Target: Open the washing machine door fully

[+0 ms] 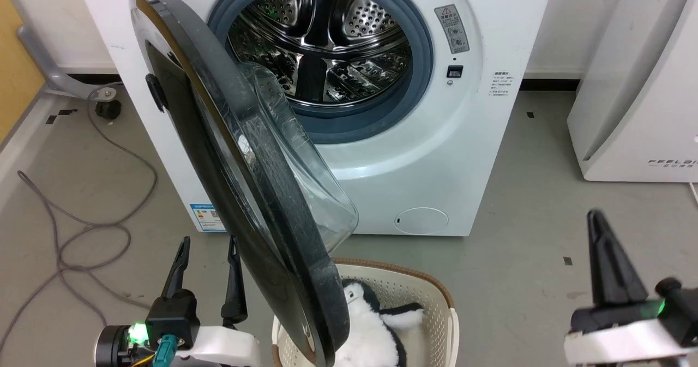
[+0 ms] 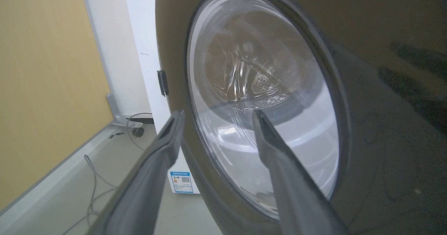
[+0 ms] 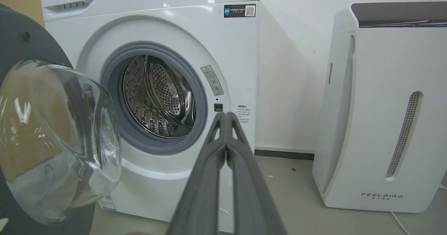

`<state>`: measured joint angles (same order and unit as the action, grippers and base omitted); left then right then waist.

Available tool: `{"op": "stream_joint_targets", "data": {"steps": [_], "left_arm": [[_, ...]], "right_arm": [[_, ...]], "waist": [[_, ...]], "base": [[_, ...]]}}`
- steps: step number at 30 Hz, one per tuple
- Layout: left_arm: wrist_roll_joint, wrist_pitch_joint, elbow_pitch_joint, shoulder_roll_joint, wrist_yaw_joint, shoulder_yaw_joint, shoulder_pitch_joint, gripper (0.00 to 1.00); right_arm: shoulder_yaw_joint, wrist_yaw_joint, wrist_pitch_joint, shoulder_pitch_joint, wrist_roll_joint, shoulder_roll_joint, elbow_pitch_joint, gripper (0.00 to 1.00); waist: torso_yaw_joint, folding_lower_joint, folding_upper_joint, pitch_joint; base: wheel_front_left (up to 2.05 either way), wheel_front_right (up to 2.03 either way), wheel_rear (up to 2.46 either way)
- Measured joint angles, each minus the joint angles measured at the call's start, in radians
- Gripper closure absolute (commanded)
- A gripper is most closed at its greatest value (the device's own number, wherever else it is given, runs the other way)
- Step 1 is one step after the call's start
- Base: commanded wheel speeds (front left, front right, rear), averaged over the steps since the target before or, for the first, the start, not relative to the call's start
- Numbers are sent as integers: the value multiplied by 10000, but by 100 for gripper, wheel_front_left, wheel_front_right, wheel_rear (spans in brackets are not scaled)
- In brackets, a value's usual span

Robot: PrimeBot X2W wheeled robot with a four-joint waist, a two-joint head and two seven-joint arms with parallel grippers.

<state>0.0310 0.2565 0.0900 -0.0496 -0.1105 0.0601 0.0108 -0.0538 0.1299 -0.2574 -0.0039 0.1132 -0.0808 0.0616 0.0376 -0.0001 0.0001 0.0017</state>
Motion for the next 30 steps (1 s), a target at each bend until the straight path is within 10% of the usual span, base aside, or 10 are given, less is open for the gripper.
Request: {"op": "stream_joint_targets", "data": {"steps": [7,8,9,10,16,17,18,19,30], "left_arm": [[0,0,-2,0,12,17,0,0],[0,0,-2,0,13,15,0,0],[0,0,0,0,40,13,0,0],[0,0,0,0,46,10,0,0],[77,0,6,0,48,-35,0,0],[73,0,-21,0,33,-59,0,15],[73,0,-67,0,21,-79,0,82],[73,0,-96,0,21,-104,0,100],[-33,2,-2493,-107,4,-579,524,100]], "right_arm": [[-71,0,0,587,-146,201,-548,100],[-79,0,0,602,-81,213,-583,72],[-84,0,0,609,-27,219,-635,14],[-98,0,0,614,25,224,-683,0],[-94,0,0,633,92,244,-936,0],[-94,0,0,633,88,245,-953,0],[-98,0,0,633,79,247,-970,0],[-100,0,0,633,79,249,-986,0],[-305,0,0,663,6,259,-748,0]], "waist": [[68,1,0,6],[74,1,0,3],[82,1,0,0],[86,1,0,-3],[129,1,0,-22],[138,1,-1,-29],[144,1,0,-36],[150,1,0,-45],[274,1,0,-96]], "base": [[0,0,0],[0,0,0],[0,0,0],[0,0,0],[0,0,0],[0,0,0],[0,0,0],[0,0,0],[0,0,0]]}}
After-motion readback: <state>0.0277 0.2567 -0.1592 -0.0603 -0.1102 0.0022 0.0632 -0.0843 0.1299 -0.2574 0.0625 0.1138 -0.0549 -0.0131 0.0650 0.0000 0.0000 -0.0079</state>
